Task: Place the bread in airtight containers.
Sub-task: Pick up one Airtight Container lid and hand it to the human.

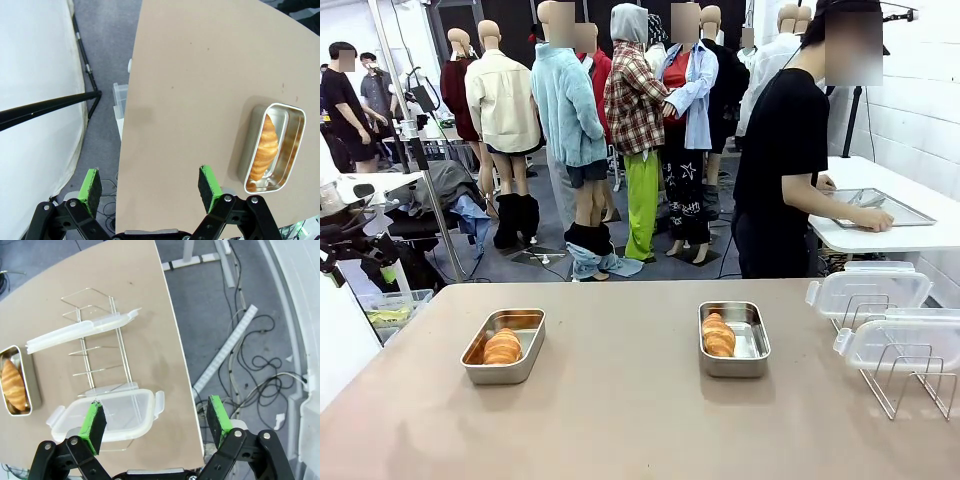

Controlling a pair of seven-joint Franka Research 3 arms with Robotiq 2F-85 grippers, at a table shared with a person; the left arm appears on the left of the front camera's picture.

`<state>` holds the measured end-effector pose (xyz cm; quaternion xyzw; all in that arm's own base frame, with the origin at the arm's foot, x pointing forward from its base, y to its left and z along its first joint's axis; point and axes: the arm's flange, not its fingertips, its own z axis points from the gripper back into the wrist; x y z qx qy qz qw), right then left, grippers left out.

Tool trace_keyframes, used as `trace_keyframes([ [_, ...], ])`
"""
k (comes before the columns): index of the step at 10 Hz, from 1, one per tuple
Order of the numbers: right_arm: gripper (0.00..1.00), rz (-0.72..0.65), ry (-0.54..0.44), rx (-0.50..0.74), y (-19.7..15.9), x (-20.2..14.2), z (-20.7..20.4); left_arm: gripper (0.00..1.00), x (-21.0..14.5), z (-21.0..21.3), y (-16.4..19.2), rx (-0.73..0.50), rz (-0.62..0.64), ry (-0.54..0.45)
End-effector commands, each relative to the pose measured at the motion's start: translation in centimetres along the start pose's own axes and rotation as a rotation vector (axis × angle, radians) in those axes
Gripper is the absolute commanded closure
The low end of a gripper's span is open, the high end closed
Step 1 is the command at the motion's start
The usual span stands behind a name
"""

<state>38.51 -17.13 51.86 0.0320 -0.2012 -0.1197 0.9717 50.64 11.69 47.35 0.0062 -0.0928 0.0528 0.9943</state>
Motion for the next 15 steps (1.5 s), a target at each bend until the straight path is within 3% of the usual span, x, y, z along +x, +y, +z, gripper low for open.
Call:
trace_keyframes([
  [1,0.0,-0.017,0.001,-0.005,0.25,-0.09,0.05,0.0,-0.05,0.13,0.04,0.002,0.002,0.003],
  [15,0.0,-0.017,0.001,-0.005,0.25,-0.09,0.05,0.0,-0.05,0.13,0.04,0.002,0.002,0.003],
])
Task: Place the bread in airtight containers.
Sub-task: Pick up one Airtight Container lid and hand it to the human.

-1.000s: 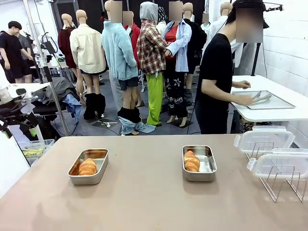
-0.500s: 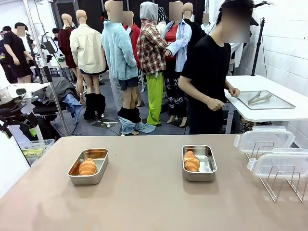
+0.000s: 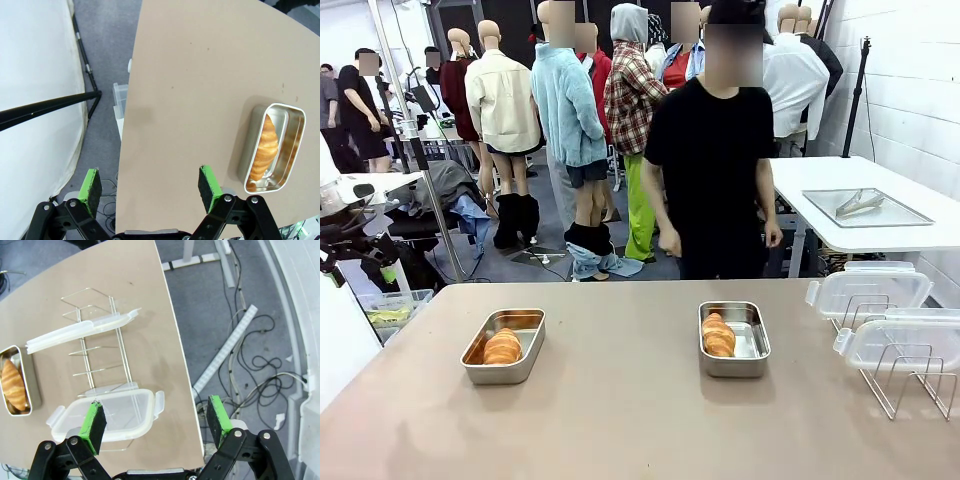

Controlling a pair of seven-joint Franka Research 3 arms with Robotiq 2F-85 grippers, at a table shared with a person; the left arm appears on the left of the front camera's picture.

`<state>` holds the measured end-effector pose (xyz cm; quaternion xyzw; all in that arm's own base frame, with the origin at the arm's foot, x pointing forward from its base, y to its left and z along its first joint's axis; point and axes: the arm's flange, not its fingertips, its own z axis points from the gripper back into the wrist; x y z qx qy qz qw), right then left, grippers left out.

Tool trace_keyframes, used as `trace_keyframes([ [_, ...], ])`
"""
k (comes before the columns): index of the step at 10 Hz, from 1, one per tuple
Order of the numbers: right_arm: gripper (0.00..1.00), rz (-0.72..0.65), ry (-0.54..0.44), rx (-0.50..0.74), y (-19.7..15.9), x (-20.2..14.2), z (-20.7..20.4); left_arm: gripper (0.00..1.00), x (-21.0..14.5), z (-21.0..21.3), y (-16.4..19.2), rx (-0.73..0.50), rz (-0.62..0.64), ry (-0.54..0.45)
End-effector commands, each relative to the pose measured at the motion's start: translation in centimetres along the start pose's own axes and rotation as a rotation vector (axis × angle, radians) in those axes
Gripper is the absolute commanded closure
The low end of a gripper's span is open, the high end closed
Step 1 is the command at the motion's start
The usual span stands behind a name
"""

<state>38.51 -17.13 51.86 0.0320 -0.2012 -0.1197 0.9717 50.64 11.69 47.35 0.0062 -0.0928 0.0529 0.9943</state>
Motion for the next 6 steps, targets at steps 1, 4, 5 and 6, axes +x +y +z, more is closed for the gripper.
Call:
trace_keyframes([
  [1,0.0,-0.017,0.001,-0.005,0.25,-0.09,0.05,0.0,-0.05,0.13,0.04,0.002,0.002,0.003],
  [4,0.0,-0.017,0.001,-0.005,0.25,-0.09,0.05,0.0,-0.05,0.13,0.04,0.002,0.002,0.003],
  [5,0.0,-0.017,0.001,-0.005,0.25,-0.09,0.05,0.0,-0.05,0.13,0.04,0.002,0.002,0.003],
  [6,0.0,-0.017,0.001,-0.005,0.25,-0.09,0.05,0.0,-0.05,0.13,0.04,0.002,0.002,0.003],
])
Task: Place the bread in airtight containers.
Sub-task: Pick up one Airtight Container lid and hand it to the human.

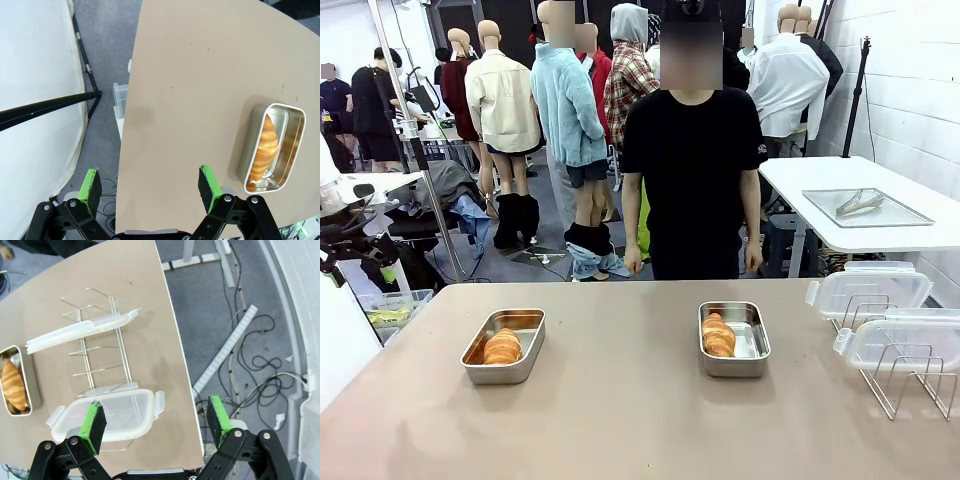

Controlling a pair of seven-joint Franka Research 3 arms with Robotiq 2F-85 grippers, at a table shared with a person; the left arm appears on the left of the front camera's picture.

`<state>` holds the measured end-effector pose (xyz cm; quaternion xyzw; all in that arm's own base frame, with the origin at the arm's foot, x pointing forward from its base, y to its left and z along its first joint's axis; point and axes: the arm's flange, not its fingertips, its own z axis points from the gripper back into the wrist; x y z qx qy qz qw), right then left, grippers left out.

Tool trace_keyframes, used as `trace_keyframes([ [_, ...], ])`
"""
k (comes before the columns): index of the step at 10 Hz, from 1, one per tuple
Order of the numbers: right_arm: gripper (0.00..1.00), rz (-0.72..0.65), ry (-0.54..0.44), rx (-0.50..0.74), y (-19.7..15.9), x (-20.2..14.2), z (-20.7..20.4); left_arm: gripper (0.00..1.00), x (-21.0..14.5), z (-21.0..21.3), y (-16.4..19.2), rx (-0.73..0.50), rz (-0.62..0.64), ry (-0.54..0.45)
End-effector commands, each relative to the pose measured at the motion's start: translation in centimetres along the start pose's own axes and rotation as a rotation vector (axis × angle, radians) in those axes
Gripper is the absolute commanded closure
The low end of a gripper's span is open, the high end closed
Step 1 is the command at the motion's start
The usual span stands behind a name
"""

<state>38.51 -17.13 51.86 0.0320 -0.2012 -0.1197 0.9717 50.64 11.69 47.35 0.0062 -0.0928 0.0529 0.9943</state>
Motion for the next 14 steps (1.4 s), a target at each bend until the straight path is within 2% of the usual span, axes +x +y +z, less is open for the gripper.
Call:
trace_keyframes([
  [1,0.0,-0.017,0.001,-0.005,0.25,-0.09,0.05,0.0,-0.05,0.13,0.04,0.002,0.002,0.003],
  [14,0.0,-0.017,0.001,-0.005,0.25,-0.09,0.05,0.0,-0.05,0.13,0.04,0.002,0.002,0.003],
])
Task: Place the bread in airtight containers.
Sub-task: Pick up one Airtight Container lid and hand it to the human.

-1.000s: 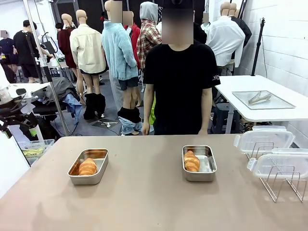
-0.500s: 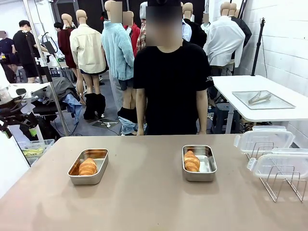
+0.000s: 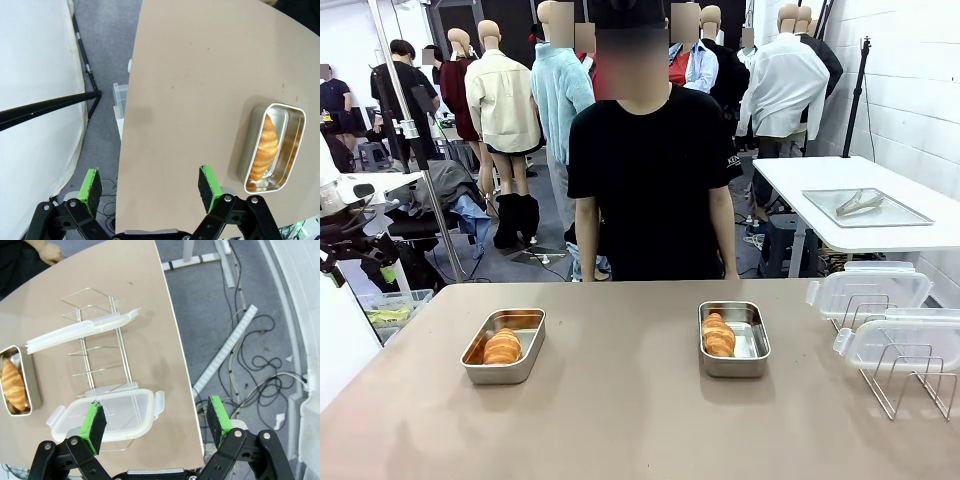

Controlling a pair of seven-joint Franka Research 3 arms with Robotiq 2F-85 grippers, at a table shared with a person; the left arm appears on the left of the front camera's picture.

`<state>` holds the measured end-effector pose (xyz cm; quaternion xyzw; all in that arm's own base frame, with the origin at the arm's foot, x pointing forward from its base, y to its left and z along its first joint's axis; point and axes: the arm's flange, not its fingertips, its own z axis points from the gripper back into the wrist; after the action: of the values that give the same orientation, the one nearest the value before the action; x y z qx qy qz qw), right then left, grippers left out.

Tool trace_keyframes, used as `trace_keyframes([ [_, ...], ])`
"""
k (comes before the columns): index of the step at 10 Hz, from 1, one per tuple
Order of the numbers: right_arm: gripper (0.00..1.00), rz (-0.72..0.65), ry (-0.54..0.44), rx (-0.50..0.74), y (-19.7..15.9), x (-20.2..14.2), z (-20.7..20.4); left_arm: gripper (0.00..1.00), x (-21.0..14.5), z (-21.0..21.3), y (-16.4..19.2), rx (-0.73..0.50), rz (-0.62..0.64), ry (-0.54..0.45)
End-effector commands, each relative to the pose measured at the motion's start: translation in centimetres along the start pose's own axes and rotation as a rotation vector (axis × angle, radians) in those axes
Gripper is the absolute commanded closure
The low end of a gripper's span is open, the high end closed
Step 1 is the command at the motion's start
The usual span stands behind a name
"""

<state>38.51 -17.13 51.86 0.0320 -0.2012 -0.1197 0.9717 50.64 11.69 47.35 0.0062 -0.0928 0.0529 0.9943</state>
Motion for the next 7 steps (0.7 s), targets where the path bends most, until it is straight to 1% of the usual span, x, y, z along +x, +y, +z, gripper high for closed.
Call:
trace_keyframes([
  [1,0.0,-0.017,0.001,-0.005,0.3,-0.1,0.0,0.0,-0.1,0.1,0.0,0.002,0.002,0.003],
  [6,0.0,0.0,0.0,0.0,0.0,0.0,0.0,0.0,-0.1,0.1,0.0,0.002,0.002,0.003],
  [7,0.0,0.145,-0.056,0.017,-0.5,-0.9,2.9,0.0,-0.1,0.1,0.0,0.002,0.002,0.003],
])
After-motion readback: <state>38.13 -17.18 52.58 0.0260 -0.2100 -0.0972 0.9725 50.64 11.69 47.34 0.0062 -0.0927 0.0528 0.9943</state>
